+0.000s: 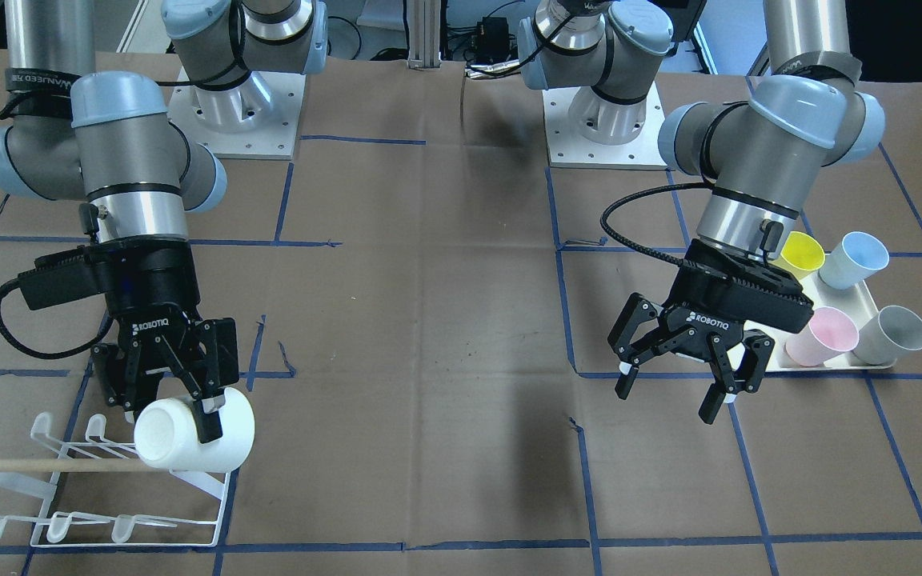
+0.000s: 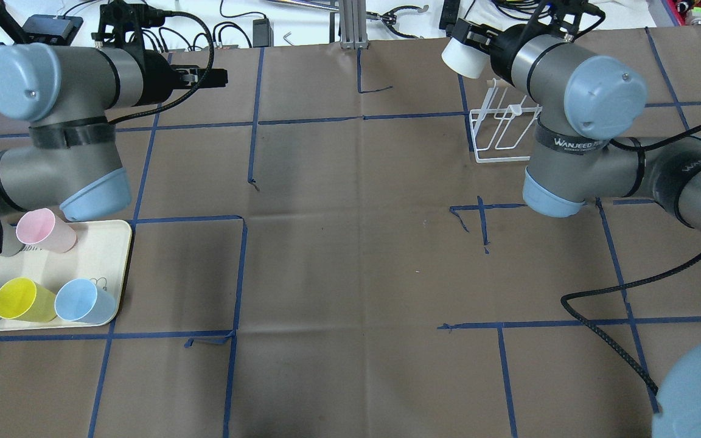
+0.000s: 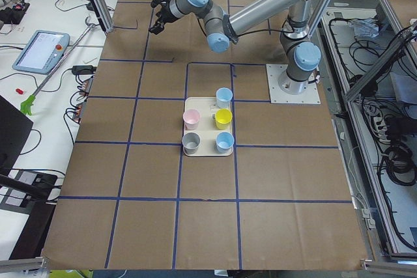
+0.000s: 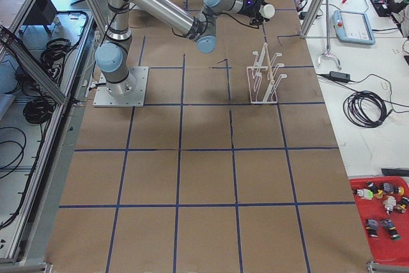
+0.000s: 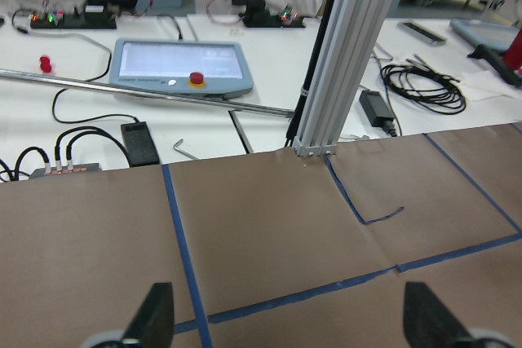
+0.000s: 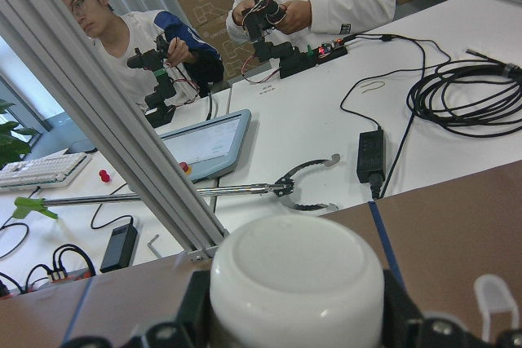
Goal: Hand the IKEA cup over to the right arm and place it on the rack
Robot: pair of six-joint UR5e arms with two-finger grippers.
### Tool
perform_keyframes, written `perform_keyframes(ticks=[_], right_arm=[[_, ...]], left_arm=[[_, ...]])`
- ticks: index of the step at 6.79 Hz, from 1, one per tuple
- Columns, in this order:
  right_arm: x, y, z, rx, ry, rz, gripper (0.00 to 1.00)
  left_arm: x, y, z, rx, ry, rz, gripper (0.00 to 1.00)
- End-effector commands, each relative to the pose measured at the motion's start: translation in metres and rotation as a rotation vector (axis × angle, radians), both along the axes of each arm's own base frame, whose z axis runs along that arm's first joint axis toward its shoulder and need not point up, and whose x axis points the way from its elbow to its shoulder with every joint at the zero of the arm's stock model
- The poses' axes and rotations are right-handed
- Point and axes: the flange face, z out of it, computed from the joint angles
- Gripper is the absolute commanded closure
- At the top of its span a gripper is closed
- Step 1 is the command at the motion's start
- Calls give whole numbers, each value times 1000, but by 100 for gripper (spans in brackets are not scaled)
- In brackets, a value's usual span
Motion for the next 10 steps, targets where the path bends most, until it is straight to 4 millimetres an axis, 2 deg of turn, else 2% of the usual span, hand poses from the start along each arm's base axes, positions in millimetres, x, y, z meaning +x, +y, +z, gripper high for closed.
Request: perform_keyframes(ticks=[1,2,3,5,6,8,10], right_arm=[[-35,-28,4,-58,193,11,86],[-44,-42,-3,-59,224,16,86],[-64,-57,-17,-63,264,8,86],[-76,-71,-29,-79,290,5,85],[-76,-74,-37,-70,285,5,85],[-74,-73,-46,-55,277,7,85],[-70,-72,-60,-48,272,12,85]], left_arm=[[-22,-5,34,280,-125,66,1],[-25,10,49,439,-90,127,1],[-24,26,67,507,-101,147,1],[-21,80,94,593,-152,165,1],[-22,90,107,590,-145,163,1],[-23,95,109,598,-140,162,1],[-18,108,96,642,-155,169,0]])
